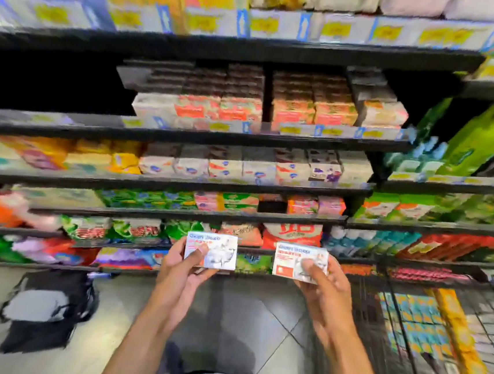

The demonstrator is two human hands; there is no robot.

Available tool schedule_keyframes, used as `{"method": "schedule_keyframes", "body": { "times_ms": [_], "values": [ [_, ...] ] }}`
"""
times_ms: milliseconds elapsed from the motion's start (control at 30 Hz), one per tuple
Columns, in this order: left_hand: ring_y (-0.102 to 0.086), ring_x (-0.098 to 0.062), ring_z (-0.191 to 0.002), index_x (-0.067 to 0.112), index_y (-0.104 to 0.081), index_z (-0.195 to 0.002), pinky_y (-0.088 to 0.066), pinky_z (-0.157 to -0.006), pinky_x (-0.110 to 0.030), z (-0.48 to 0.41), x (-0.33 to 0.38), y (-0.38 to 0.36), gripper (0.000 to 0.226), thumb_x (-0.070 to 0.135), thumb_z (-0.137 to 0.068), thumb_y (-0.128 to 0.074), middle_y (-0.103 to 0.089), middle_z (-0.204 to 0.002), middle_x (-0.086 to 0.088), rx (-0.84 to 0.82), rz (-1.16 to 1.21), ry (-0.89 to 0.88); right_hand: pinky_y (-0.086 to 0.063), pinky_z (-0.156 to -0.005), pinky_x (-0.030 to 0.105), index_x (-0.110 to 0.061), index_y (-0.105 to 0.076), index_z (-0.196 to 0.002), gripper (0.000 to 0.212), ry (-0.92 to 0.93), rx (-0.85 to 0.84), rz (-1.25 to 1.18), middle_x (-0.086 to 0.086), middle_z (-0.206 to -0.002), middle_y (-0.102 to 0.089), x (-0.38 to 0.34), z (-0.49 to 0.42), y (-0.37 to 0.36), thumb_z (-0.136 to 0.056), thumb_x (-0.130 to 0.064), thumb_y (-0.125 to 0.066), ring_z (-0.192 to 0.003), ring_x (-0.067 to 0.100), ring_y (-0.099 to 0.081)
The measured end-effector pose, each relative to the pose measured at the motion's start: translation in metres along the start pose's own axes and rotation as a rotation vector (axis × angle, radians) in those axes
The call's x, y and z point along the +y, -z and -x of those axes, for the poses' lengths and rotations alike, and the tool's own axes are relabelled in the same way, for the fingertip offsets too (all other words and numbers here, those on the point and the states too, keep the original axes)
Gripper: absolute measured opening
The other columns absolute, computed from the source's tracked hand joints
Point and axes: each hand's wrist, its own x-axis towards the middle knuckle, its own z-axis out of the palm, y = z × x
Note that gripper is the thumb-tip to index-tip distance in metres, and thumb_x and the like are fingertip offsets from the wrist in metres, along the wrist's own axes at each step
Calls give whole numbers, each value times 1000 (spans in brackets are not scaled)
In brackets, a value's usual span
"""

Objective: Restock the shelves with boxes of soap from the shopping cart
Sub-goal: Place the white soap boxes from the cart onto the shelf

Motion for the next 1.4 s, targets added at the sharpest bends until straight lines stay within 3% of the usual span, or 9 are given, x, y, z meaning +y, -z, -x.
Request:
{"method": "schedule_keyframes", "body": {
  "times_ms": [267, 467, 567, 700, 900, 1033, 1167, 1267, 1400],
  "values": [
    [-63, -35, -120, 5, -53, -132, -53, -90, -45, -49, 123, 148, 58, 15, -79, -73, -65, -130, -19, 51, 23, -145, -62, -75, 30, -6, -66, -114, 27, 23, -93, -54, 20, -113, -74, 64, -16, -194, -87, 0, -64, -95, 26, -75],
    [-68, -30, -111, 11, -61, -124, -50, -98, -44, -80, 215, 196, 48, 20, -79, -77, -73, -117, -13, -87, -164, -261, -59, -83, 35, -8, -64, -118, 30, 105, -69, -13, 18, -116, -74, 86, -20, -280, -89, -2, -66, -104, 29, -73],
    [-68, -25, -112, 15, -62, -121, -46, -107, -48, -102, 251, 201, 45, 11, -80, -80, -74, -115, -7, -108, -250, -300, -53, -97, 46, -4, -60, -126, 46, 139, -70, -2, 20, -120, -72, 90, -27, -301, -82, -8, -70, -112, 34, -70],
    [-69, -25, -110, 12, -60, -120, -53, -99, -45, -129, 292, 186, 45, 3, -79, -76, -74, -114, -5, -159, -326, -352, -60, -81, 30, -9, -63, -119, 40, 155, -100, 34, 18, -117, -73, 87, -42, -317, -80, -7, -71, -108, 29, -72],
    [-70, -23, -106, 17, -65, -109, -58, -82, -35, -188, 343, 161, 39, -3, -77, -79, -73, -112, -8, -172, -392, -445, -61, -79, 30, -16, -66, -118, 63, 193, -153, 94, 13, -117, -74, 83, -74, -334, -62, -31, -90, -110, 27, -72],
    [-74, -12, -92, 17, -70, -101, -58, -77, -25, -229, 363, 146, 34, -3, -76, -81, -77, -97, 1, -164, -454, -495, -56, -96, 50, -15, -65, -119, 51, 211, -163, 92, 13, -115, -75, 90, -90, -339, -71, -22, -81, -112, 33, -70],
    [-73, -1, -79, 21, -71, -96, -58, -72, -18, -260, 369, 133, 32, 0, -75, -84, -76, -90, 5, -130, -578, -511, -53, -98, 55, -21, -69, -116, 74, 244, -183, 101, 15, -117, -74, 101, -100, -339, -52, -45, -99, -112, 34, -71],
    [-70, -3, -78, 17, -66, -98, -56, -65, -17, -282, 369, 126, 34, -2, -76, -83, -72, -90, 4, -137, -627, -499, -58, -95, 46, -19, -67, -118, 57, 266, -188, 89, 13, -114, -75, 108, -105, -339, -67, -29, -90, -113, 33, -70],
    [-66, -13, -87, 17, -60, -95, -56, -72, -24, -303, 374, 122, 37, -3, -75, -83, -68, -91, 1, -157, -727, -447, -47, -103, 61, -15, -65, -118, 42, 295, -171, 104, 14, -111, -75, 113, -104, -343, -77, -13, -76, -110, 35, -71]
  ]
}}
